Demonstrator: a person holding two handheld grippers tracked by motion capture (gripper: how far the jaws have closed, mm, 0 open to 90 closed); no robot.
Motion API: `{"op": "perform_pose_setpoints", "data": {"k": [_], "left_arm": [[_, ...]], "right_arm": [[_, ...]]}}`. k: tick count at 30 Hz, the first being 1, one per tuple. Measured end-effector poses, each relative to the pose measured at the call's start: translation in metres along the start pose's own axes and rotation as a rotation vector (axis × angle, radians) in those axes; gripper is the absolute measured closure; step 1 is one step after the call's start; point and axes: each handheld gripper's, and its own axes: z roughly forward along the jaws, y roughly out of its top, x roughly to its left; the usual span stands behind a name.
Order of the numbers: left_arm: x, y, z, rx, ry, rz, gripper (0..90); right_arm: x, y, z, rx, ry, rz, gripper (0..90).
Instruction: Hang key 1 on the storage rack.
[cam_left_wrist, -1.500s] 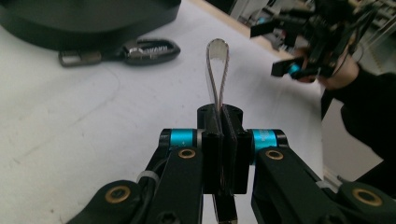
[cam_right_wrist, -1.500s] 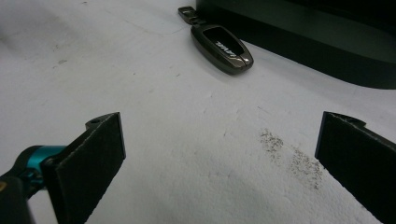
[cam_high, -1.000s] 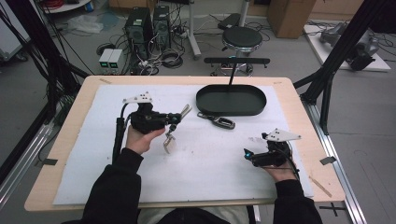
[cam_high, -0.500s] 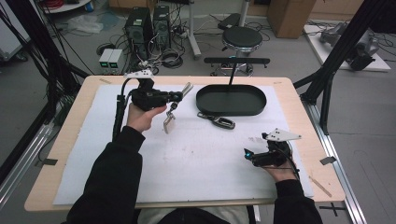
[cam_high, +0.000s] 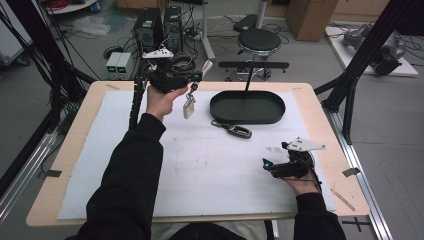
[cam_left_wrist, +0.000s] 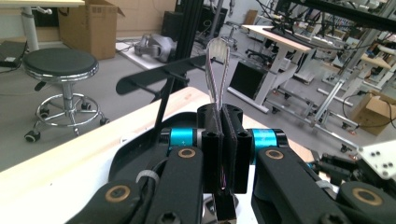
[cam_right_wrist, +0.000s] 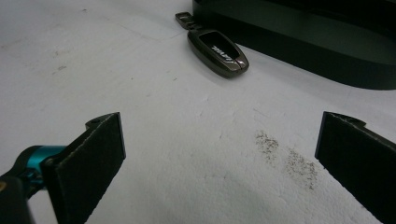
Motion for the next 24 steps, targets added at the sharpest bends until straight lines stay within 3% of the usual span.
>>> {"op": "perform_pose_setpoints", "data": {"k": [9, 24], "left_arm": [[0.01, 0.014, 0.024, 0.019, 0.022, -0.001, 86.5], [0.01, 0.031, 0.05, 0.025, 0.044, 0.016, 86.4]], "right_arm": [[-0.001, 0.0, 0.0, -0.01, 0.0, 0.003, 0.9], [-0.003, 0.0, 0.0, -0.007, -0.006, 0.005, 0.9]]}}
